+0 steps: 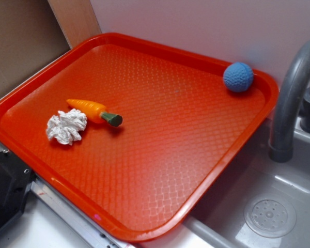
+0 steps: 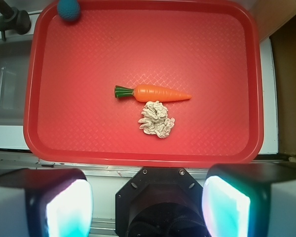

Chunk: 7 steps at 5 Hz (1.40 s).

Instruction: Grab the white paper.

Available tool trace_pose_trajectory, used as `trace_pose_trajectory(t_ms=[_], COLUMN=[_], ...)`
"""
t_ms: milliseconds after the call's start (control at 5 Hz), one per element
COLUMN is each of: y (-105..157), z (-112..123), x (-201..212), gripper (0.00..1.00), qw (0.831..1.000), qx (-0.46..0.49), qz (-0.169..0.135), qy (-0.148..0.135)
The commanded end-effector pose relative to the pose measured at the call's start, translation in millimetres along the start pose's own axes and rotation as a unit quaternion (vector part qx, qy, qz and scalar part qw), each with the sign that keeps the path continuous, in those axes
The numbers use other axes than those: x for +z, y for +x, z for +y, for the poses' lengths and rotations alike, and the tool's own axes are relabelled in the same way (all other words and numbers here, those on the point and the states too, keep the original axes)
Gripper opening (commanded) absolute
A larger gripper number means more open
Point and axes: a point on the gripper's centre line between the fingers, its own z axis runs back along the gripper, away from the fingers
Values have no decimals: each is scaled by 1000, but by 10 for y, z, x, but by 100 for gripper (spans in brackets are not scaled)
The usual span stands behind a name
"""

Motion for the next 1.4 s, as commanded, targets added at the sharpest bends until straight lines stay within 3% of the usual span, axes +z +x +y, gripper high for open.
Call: trace_pose_trajectory(t_ms=[0,200,400,1000,1200], y=[0,58,111,274,294], z=[0,-36,-39,78,259], x=[0,-278,-459,-1337,-1563], gripper=[100,100,100,100,100], qw=[1000,999,1000,996,992], qx=[0,1,-3,-17,1], qz=[0,-32,-23,57,94], qy=[0,-30,-10,67,85])
